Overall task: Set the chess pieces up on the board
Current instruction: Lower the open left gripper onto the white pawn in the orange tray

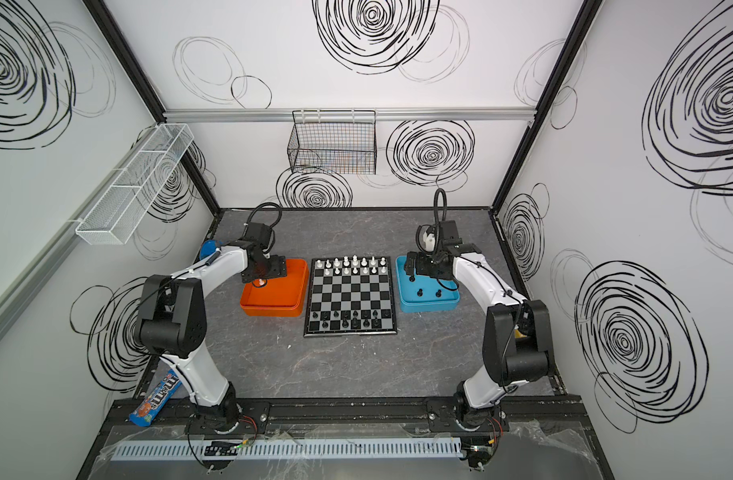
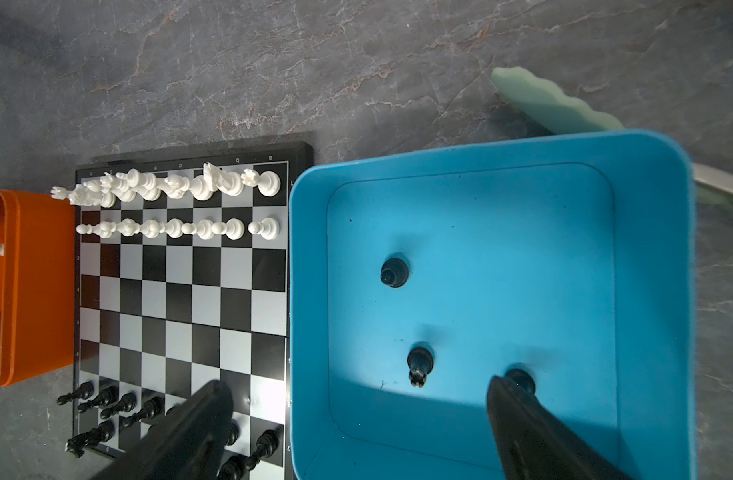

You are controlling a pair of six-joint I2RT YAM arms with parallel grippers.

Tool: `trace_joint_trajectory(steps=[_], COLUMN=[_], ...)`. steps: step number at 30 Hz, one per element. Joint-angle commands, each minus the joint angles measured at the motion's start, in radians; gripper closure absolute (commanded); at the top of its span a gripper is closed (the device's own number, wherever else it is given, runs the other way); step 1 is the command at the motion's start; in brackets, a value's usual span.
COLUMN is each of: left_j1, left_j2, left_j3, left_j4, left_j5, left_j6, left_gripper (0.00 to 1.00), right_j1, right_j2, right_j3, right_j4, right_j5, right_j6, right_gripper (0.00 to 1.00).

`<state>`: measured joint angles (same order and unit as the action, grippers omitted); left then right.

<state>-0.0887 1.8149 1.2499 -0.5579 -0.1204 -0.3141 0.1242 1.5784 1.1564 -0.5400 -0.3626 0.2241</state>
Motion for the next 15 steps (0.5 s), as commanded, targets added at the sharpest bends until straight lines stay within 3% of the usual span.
trace_joint_trajectory(steps=[1, 15], left_j1=[0.007, 0.035], left_j2=[0.027, 0.064], left_j3=[-0.003, -0.006], left_j4=[0.019, 0.038], left_j5=[-0.018, -0.009], left_j6=[-0.002, 0.001], left_gripper=[0.10, 0.23], right_j1=[-0.003, -0.006], right_j2=[-0.006, 0.006], right_j3=[-0.009, -0.009], right_j4=[0.012, 0.015], right_j5=[-0.007, -0.013], right_j6=[-0.013, -0.014], right_gripper=[0.00, 0.00])
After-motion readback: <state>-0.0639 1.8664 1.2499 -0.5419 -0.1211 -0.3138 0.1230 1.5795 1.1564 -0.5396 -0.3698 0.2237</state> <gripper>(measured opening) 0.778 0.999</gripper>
